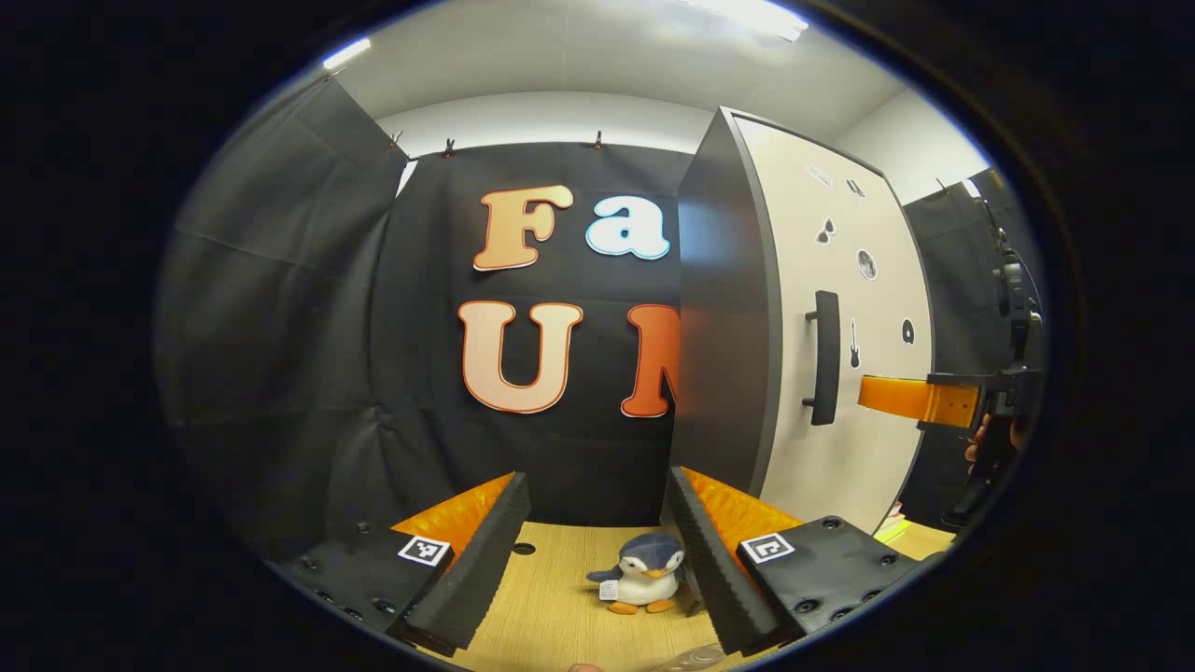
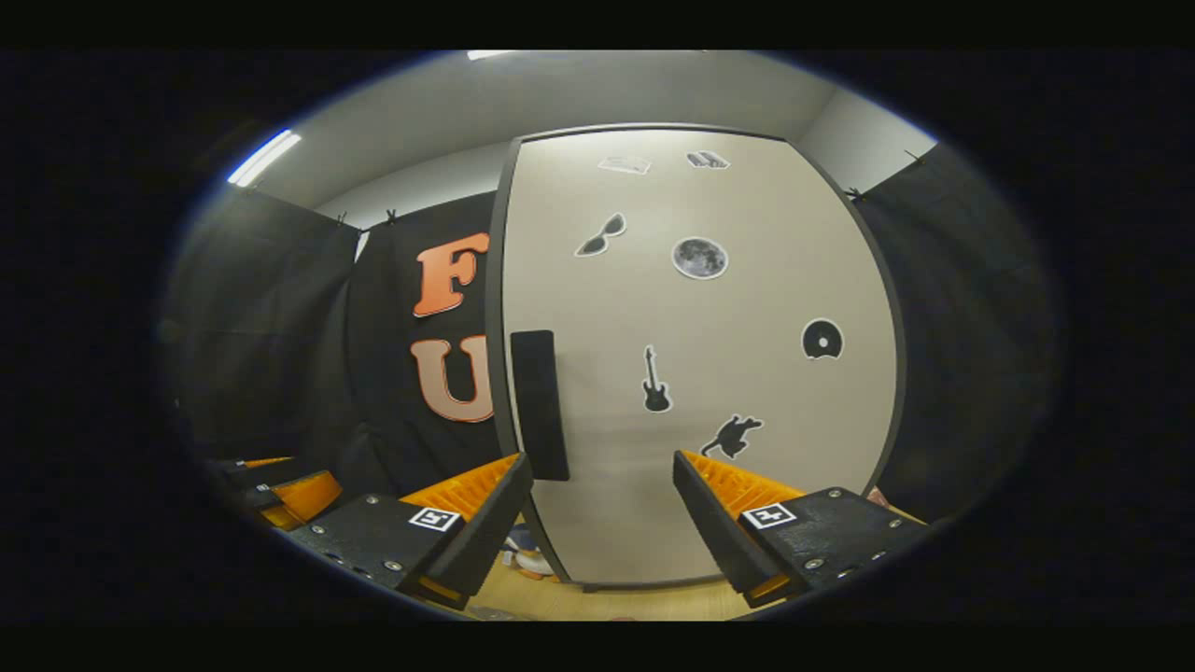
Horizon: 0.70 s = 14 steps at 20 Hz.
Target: Open the cabinet door with the right hand, grasp the bottle in the cabinet with the left hand and place it on the coaster, then close the cabinet door with the right hand.
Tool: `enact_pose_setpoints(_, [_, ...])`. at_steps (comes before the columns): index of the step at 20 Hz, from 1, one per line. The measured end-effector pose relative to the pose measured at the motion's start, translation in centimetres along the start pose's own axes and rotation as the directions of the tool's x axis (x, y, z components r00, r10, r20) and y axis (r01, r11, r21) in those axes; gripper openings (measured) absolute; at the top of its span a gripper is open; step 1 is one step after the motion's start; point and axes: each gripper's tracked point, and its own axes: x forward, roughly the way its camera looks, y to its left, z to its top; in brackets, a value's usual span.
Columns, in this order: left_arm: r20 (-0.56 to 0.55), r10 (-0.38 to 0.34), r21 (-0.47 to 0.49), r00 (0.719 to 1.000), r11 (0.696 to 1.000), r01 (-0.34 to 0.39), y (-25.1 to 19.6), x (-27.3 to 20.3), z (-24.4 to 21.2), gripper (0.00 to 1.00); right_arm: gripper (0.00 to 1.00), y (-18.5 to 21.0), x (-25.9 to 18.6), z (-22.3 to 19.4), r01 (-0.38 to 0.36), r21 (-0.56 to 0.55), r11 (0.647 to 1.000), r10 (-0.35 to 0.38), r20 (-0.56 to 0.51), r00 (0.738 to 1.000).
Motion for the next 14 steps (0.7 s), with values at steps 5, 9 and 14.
enact_pose_setpoints(5, [0.006,0.028,-0.007,1.0,1.0,-0.028,-1.8,-1.6,0.4,0.98,0.94,-2.2,-3.4,0.3,-0.003,-0.053,0.999,0.002,-0.006,1.0])
enact_pose_setpoints(9, [0.012,0.049,-0.001,0.999,0.999,-0.049,-3.0,-2.6,1.1,0.97,0.94,-3.6,-5.8,0.5,-0.003,-0.094,0.996,0.003,0.001,1.0])
enact_pose_setpoints(14, [0.017,0.061,0.008,0.998,0.998,-0.061,-5.2,-4.4,1.7,0.95,0.92,-5.4,-9.2,0.0,-0.021,-0.111,0.994,0.019,-0.019,1.0])
